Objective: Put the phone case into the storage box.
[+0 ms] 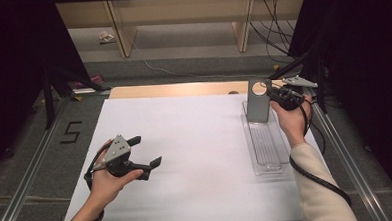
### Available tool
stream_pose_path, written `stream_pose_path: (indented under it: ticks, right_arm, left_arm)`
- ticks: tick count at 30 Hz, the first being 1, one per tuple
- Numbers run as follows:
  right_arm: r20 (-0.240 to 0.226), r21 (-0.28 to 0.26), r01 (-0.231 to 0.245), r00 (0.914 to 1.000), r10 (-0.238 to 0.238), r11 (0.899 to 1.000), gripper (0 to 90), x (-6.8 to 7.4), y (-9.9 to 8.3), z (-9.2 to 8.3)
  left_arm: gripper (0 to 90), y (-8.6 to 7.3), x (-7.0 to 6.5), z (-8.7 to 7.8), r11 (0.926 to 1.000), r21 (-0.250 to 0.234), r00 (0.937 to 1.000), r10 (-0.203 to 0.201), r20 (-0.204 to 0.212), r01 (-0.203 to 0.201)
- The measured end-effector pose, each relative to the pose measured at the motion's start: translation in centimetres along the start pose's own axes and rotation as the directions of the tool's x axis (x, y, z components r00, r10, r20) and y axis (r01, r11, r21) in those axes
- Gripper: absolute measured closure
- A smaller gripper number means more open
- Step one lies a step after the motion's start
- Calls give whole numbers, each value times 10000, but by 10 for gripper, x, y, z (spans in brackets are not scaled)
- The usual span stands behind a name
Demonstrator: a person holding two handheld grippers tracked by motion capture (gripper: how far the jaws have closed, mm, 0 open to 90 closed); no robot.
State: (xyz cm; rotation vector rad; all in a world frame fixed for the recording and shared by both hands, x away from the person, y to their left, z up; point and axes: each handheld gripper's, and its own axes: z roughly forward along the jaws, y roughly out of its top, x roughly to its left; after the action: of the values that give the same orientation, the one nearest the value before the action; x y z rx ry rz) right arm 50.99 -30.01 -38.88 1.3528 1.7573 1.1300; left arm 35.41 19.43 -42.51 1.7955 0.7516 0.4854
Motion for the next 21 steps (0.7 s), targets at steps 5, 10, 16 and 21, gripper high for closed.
stream_pose_path:
  ticks: [5, 10, 16, 21]
  right_arm:
    - [6, -104, 180, 9998, -180, 9998, 687, 4, -1, -7]
    - [-139, -309, 96, 9999, -100, 9995, 532, 9, -4, -18]
    - [-501, -489, 146, 9986, -170, 9987, 432, 20, -7, -35]
    - [-805, -524, 209, 9964, -250, 9984, 385, 27, -9, -45]
  left_arm:
    - [0, 0, 1, -1, 10000, 8, 10000, -25, -1, 25]
    - [2, 0, 0, -1, 10000, 10, 10000, -30, 22, 30]
    - [2, 0, -1, -1, 10000, 41, 10000, 0, 41, 0]
    - [2, 0, -2, 0, 10000, 53, 10000, 32, 68, -33]
